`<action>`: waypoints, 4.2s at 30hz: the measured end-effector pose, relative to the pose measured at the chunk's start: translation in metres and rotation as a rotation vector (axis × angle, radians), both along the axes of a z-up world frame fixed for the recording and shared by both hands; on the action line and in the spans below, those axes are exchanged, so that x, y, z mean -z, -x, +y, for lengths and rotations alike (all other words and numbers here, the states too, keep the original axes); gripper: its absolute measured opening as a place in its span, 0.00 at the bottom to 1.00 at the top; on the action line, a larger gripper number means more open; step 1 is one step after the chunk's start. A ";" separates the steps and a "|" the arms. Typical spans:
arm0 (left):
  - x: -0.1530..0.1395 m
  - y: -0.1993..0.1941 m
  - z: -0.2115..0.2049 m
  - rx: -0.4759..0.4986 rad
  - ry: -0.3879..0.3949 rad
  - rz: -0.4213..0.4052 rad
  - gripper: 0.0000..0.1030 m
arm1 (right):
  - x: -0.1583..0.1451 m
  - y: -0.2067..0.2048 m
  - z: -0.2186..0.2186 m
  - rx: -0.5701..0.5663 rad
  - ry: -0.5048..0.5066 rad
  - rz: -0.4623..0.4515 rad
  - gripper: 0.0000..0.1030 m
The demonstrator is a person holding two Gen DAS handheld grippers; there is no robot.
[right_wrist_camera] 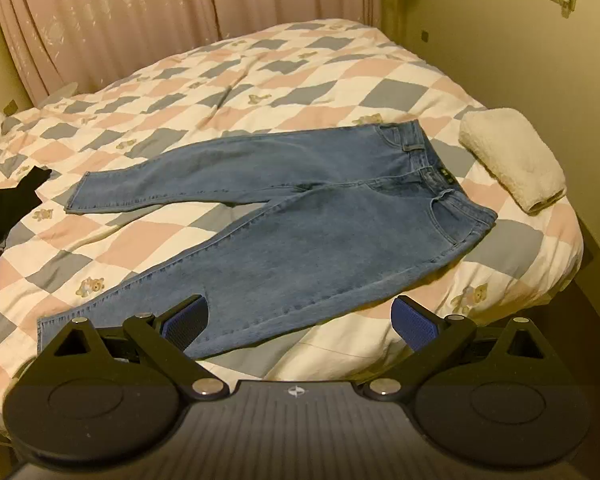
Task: Fold clothes
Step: 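Pull both grippers back from the jeans laid flat on the bed, then move both grippers to the jeans leg hems and close on them, then lift the leg hems with both grippers and fold them over toward the waistband, then grasp the jeans waistband with the right gripper while the left gripper grasps the folded hem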
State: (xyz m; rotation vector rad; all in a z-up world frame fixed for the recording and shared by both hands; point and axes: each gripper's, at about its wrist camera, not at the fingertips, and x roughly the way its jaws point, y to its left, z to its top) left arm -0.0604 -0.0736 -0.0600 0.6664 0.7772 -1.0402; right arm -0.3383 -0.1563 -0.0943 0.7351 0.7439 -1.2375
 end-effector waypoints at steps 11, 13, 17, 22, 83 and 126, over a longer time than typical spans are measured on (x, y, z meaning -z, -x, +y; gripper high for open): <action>0.012 -0.010 -0.015 -0.004 -0.038 0.034 0.87 | 0.005 -0.005 -0.020 -0.010 -0.040 0.057 0.98; 0.018 -0.011 -0.020 -0.009 -0.057 0.038 0.87 | 0.006 -0.003 -0.027 -0.012 -0.048 0.065 0.98; 0.032 -0.011 -0.037 -0.010 -0.093 0.039 0.87 | 0.018 0.008 -0.046 -0.011 -0.083 0.081 0.98; 0.052 -0.009 -0.071 -0.010 -0.110 0.044 0.87 | 0.042 0.031 -0.095 -0.015 -0.152 0.076 0.98; 0.320 -0.132 -0.458 0.919 -0.029 -0.590 0.04 | 0.252 -0.016 -0.526 -1.031 0.212 0.163 0.01; 0.268 -0.038 0.001 -0.353 0.428 0.099 0.46 | 0.310 0.293 -0.285 0.481 0.022 -0.745 0.54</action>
